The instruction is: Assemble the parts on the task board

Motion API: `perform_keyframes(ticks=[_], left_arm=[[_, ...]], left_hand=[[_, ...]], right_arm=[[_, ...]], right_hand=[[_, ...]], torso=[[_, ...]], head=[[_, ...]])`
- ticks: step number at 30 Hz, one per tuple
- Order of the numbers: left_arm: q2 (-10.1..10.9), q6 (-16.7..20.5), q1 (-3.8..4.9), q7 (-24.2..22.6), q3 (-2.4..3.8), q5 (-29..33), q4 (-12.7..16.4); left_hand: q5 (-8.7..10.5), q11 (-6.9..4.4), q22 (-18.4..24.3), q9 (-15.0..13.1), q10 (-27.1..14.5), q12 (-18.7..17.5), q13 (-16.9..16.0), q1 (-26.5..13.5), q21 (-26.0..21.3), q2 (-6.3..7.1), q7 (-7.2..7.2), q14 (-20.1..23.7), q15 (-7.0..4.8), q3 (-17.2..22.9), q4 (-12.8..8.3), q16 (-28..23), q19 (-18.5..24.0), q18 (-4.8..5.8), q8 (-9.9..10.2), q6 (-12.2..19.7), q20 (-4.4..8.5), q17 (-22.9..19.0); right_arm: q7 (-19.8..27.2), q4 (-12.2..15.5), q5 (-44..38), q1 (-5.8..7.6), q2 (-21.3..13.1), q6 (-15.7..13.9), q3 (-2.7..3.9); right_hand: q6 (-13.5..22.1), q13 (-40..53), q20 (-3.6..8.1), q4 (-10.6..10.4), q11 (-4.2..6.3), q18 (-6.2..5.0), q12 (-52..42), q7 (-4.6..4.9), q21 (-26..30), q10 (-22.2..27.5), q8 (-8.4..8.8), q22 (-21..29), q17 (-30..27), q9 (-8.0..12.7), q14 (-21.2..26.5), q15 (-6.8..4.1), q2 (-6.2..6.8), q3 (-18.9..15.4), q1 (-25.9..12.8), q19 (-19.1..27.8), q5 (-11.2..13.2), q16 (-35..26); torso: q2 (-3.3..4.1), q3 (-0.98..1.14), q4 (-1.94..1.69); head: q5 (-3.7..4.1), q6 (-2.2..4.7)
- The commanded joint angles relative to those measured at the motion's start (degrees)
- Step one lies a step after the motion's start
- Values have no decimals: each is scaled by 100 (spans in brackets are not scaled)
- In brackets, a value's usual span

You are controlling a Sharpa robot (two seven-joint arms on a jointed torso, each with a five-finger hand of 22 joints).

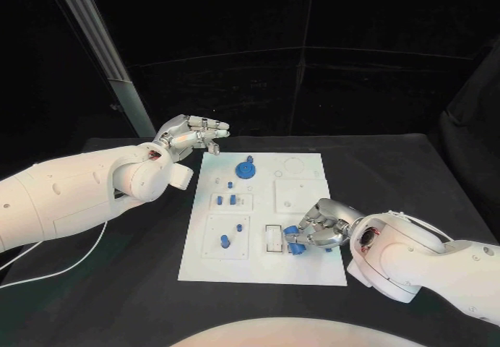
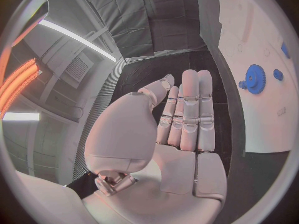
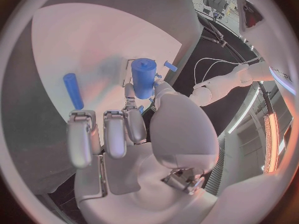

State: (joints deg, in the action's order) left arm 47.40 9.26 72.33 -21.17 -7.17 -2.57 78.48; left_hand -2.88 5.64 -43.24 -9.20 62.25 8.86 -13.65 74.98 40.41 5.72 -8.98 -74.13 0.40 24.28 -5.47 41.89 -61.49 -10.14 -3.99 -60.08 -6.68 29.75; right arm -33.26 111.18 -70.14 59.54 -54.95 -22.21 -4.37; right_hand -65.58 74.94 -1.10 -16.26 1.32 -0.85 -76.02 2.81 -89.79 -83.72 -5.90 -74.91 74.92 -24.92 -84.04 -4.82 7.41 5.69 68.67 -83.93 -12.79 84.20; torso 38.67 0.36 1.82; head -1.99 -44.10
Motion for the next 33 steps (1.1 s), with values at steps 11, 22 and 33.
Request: perform_keyframes(ticks=[11, 22, 33], left_arm=[[-7, -89, 8, 1, 5, 21, 17], [-18, -108, 8, 13, 5, 21, 11], [-18, -115, 8, 25, 4, 21, 9]], left_hand=[[-7, -6, 11, 9, -53, 27, 10, -10, -16, -29, -7, 16, 22, -4, -18, -38, -32, -36, 19, 17, 1, -9], [-7, -6, 11, 9, -53, 27, 10, -10, -16, -29, -7, 16, 22, -4, -18, -38, -32, -36, 19, 17, 1, -9], [-7, -6, 11, 9, -53, 27, 10, -10, -16, -29, -7, 16, 22, -4, -18, -38, -32, -36, 19, 17, 1, -9]], right_arm=[[-166, -273, 79, 9, 425, -74, 3], [-514, -451, -177, 10, 678, 226, 3], [-688, -468, -485, 10, 736, 317, 3]], right_hand=[[-146, 152, 13, -51, 60, 85, 88, -51, -21, -93, -6, -1509, 481, -138, -380, -73, 44, -71, -359, -607, 29, -4], [-92, 29, 23, -71, 52, 64, 282, -44, 36, -24, 88, -1442, 318, -256, -339, -76, 341, -249, -878, -565, 982, -115], [58, -177, 18, -85, 24, 17, 578, -6, 174, 107, 184, -1287, 94, -325, -283, -60, 456, -1601, -1217, -468, 1000, -281]], torso=[[7, -1, 5], [5, 3, 0], [0, 4, 16]], head=[[-26, -1], [-50, -22], [-62, -28]])
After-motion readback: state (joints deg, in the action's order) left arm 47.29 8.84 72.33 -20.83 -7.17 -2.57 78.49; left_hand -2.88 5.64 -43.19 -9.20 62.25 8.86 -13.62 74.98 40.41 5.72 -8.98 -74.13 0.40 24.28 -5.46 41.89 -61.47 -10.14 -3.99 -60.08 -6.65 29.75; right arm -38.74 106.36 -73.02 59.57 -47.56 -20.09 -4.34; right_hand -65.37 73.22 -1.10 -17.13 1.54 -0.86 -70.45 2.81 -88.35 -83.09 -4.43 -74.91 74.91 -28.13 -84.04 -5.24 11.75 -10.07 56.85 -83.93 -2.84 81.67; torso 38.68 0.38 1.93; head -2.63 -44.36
